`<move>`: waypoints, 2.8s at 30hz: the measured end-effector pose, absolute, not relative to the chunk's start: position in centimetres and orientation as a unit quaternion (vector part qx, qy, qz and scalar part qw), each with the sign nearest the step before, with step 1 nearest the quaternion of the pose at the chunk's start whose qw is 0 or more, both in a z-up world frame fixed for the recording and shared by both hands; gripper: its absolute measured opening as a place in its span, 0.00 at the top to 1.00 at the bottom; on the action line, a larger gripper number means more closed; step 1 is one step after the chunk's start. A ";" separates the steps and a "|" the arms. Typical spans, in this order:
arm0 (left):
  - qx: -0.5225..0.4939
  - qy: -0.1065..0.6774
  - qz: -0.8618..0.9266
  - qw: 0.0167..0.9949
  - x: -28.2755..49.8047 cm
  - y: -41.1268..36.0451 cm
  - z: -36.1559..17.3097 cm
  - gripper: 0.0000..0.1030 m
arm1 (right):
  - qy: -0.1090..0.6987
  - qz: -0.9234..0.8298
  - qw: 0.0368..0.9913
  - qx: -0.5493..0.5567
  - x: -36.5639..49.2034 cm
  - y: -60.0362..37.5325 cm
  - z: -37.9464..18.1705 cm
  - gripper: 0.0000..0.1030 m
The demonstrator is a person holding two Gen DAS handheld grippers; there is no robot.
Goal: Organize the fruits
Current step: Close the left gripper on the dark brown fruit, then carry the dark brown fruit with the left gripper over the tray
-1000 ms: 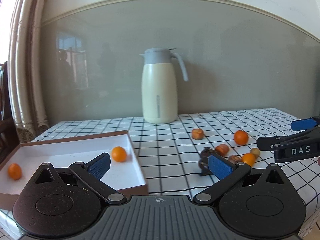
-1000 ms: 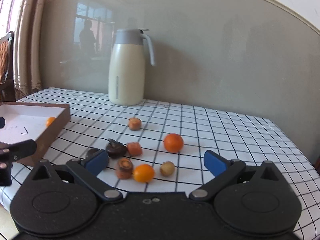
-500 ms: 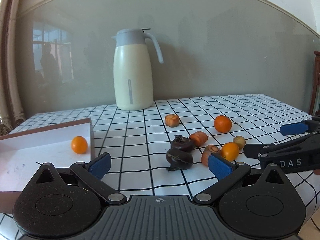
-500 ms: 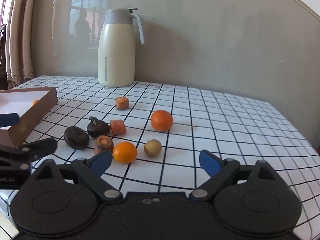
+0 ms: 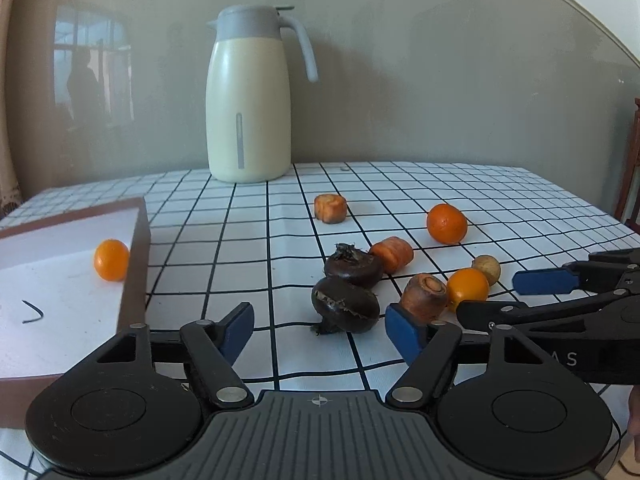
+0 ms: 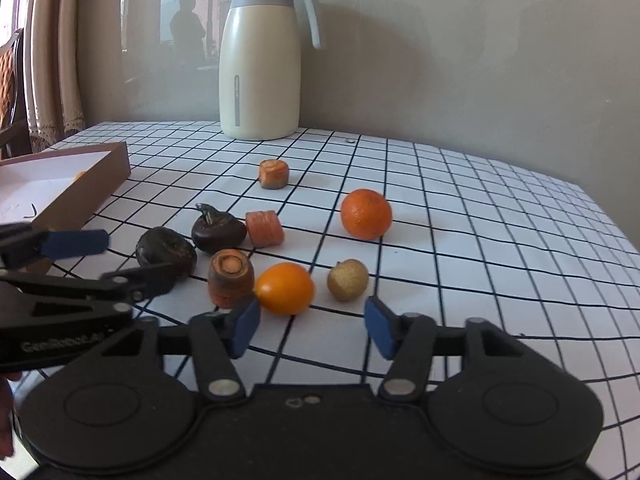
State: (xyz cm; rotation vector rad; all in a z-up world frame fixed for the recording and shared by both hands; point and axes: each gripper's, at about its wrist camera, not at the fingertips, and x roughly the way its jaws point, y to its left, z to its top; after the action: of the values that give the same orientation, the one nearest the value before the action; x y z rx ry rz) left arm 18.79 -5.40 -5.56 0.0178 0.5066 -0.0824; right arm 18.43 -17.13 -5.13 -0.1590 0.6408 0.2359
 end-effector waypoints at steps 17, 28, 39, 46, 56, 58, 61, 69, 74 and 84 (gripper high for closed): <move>-0.028 0.275 -0.052 0.960 20.9 -5.7 -5.9 0.40 | 0.314 0.119 0.941 -0.052 19.6 -17.1 -5.3 0.73; -0.017 0.275 -0.062 0.959 20.9 -6.3 -5.9 0.60 | 0.312 0.124 0.940 -0.061 19.3 -16.8 -5.1 0.77; -0.010 0.262 -0.064 0.963 18.7 -6.1 -4.7 0.60 | 0.296 0.116 0.946 -0.057 18.1 -17.0 -3.3 0.77; -0.001 0.244 -0.058 0.968 16.6 -5.2 -2.8 0.60 | 0.286 0.117 0.949 -0.058 16.9 -16.7 -2.1 0.77; 0.012 0.217 -0.037 0.975 13.7 -2.4 -0.2 0.60 | 0.263 0.131 0.954 -0.059 14.3 -16.1 0.1 0.77; 0.015 0.213 -0.031 0.976 13.1 -1.6 0.2 0.60 | 0.259 0.135 0.955 -0.057 14.1 -15.8 0.5 0.77; 0.012 0.208 -0.020 0.978 12.4 -0.3 0.7 0.60 | 0.252 0.144 0.955 -0.055 13.7 -15.1 1.2 0.77; 0.007 0.192 0.013 0.981 10.6 3.1 2.0 0.60 | 0.239 0.186 0.951 -0.070 12.3 -12.3 2.0 0.77; 0.003 0.189 0.034 0.981 9.8 5.3 2.2 0.60 | 0.232 0.206 0.948 -0.074 11.6 -10.9 2.3 0.77; -0.009 0.179 0.069 0.981 7.8 8.5 2.3 0.60 | 0.219 0.255 0.938 -0.089 10.7 -7.2 2.7 0.77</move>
State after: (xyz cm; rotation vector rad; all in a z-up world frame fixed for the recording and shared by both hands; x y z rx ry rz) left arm 7.82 8.55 2.29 -0.0182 0.3596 0.1391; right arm 10.69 -7.20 2.72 -0.1814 0.4471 0.5215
